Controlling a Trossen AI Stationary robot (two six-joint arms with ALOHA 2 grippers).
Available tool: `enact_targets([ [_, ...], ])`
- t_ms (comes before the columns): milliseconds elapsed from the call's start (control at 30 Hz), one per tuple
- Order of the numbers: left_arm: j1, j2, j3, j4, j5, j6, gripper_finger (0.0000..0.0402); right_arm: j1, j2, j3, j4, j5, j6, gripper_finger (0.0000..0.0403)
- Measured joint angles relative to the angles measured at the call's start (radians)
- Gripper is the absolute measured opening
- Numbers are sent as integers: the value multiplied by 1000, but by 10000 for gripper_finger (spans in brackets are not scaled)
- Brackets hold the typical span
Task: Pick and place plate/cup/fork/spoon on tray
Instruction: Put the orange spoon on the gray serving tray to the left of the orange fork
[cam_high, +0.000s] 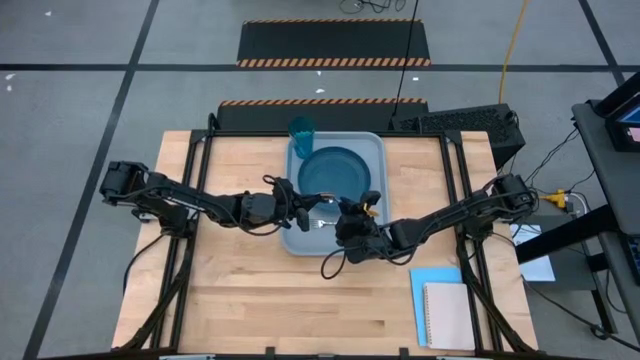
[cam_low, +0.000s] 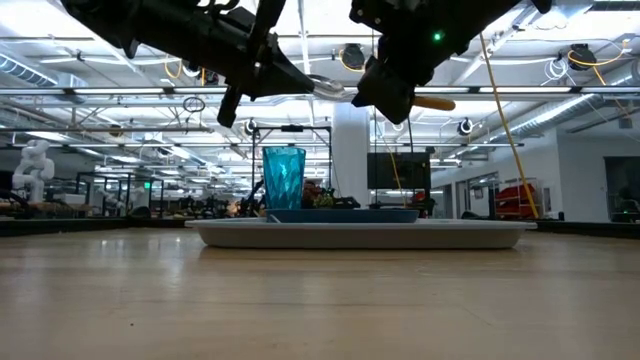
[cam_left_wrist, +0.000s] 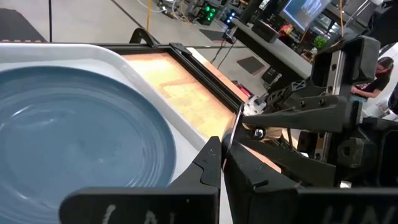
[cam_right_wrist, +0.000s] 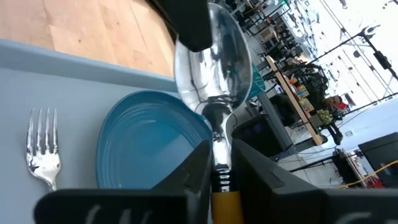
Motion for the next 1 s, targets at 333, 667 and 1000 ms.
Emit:
enact_targets([
  [333,1,-1,0,-16,25,-17,6,1,2,0,-5,-26,-2,33],
  [667,-12,-2,0,15,40,164,138,0,1,0,-1,-26,3,28],
  [1000,-12,-67,0,-3,71,279,326,-4,0,0,-30,-136,8,28],
])
